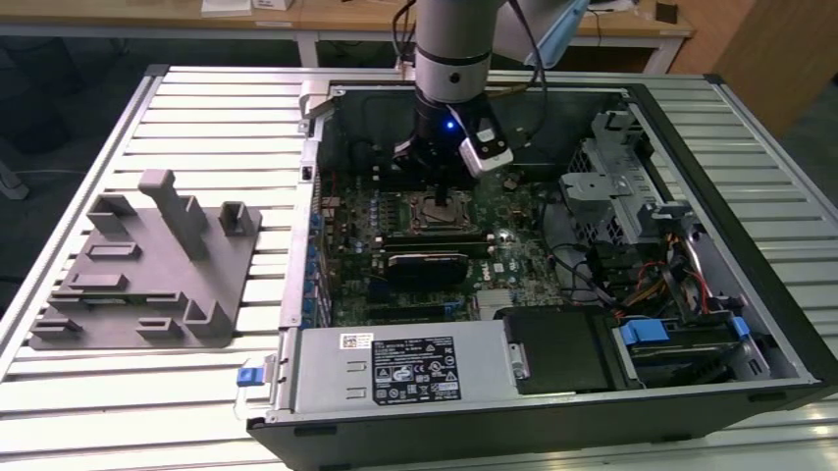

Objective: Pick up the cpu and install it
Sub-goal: 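Install the first cpu locking lever, then install the second cpu locking lever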

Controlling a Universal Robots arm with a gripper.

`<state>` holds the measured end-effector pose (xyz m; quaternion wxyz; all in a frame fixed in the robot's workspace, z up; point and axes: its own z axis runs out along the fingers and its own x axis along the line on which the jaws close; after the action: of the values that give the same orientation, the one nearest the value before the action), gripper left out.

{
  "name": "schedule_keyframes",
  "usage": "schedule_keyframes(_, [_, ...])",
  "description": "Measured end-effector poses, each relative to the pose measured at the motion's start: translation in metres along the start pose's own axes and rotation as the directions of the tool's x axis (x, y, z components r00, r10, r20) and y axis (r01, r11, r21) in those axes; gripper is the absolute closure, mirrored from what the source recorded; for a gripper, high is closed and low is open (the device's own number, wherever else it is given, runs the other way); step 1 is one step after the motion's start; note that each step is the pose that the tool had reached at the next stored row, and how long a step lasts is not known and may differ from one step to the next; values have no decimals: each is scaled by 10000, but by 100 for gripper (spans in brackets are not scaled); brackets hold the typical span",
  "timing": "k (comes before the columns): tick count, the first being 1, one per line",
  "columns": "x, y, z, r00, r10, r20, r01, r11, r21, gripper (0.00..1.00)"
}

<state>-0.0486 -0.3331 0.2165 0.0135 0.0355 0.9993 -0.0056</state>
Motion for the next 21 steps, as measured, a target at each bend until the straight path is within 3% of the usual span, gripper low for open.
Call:
schedule_keyframes(7, [-3, -1, -120, 10000, 0, 0, 0, 10000, 0, 89])
schedule_keyframes(21, [-4, -1, -120, 10000, -1, 1, 1, 10000, 2, 89])
